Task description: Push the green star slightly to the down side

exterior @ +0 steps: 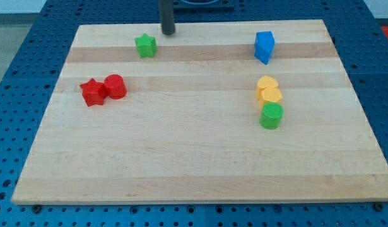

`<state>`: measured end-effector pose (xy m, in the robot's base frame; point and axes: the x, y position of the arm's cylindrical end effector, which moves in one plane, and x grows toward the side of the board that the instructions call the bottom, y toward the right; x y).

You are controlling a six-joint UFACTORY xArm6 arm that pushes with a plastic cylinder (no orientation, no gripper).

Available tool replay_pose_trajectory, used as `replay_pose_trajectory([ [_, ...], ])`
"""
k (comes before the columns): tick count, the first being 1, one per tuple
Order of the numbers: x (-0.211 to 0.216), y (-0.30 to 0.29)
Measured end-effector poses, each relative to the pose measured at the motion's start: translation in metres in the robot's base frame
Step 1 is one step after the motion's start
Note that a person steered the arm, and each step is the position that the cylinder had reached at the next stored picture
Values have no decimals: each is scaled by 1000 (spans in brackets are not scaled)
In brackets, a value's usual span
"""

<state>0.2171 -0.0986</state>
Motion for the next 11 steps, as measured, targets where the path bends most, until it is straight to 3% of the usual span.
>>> replay_pose_trajectory([
  [1, 1, -34],
  [5, 71, -39],
  [7, 75, -37],
  [11, 135, 18],
])
